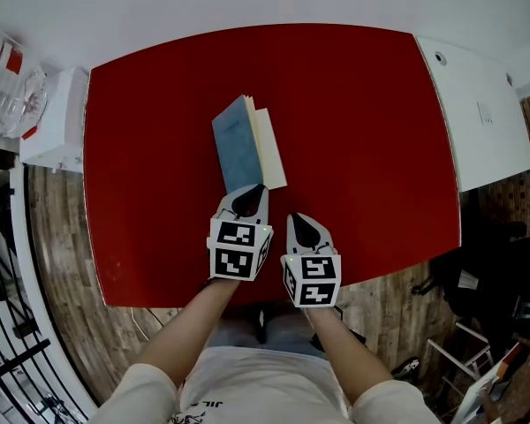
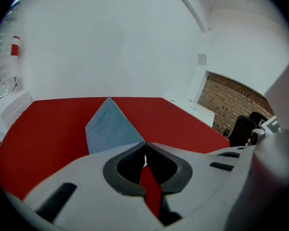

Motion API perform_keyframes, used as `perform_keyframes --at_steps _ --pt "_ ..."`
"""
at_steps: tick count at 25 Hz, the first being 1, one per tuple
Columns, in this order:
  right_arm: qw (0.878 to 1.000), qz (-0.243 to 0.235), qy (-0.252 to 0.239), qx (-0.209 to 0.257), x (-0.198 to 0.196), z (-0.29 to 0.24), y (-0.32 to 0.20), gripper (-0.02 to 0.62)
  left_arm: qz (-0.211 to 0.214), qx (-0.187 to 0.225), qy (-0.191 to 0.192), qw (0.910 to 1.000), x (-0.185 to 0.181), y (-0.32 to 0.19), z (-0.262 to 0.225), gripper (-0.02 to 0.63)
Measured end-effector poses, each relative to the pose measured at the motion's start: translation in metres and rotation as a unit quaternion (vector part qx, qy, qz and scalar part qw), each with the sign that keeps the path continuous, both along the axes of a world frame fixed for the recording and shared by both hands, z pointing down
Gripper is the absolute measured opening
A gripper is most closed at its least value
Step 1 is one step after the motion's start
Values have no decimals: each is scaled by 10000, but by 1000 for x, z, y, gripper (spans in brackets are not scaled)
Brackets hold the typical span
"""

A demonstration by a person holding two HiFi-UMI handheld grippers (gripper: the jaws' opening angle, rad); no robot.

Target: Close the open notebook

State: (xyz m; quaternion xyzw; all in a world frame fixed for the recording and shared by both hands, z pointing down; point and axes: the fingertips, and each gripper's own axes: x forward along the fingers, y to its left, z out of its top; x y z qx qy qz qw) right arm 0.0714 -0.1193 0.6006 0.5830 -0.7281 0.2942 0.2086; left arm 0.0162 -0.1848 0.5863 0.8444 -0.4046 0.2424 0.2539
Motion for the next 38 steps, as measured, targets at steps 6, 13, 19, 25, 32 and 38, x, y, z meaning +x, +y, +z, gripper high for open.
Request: perform_keyframes --at_steps 6,13,19,25,32,38 --pt "9998 181 -11 -84 24 12 3 4 206 -33 -241 9995 32 0 27 12" --pt "9991 364 -47 -200 49 26 6 3 -31 -277 -393 9988 52 -2 65 12" --pt "9986 441 -53 -270 66 35 11 5 -103 -460 -533 9975 59 -2 92 12" --pt "9982 473 -98 -365 73 47 14 5 -117 -527 -634 9965 61 -3 107 12" --pt "9982 418 -161 -404 72 54 12 5 54 -463 -773 9959 64 -3 109 14" --pt "9985 333 -198 -393 68 54 9 4 193 -564 -663 9960 70 2 108 43"
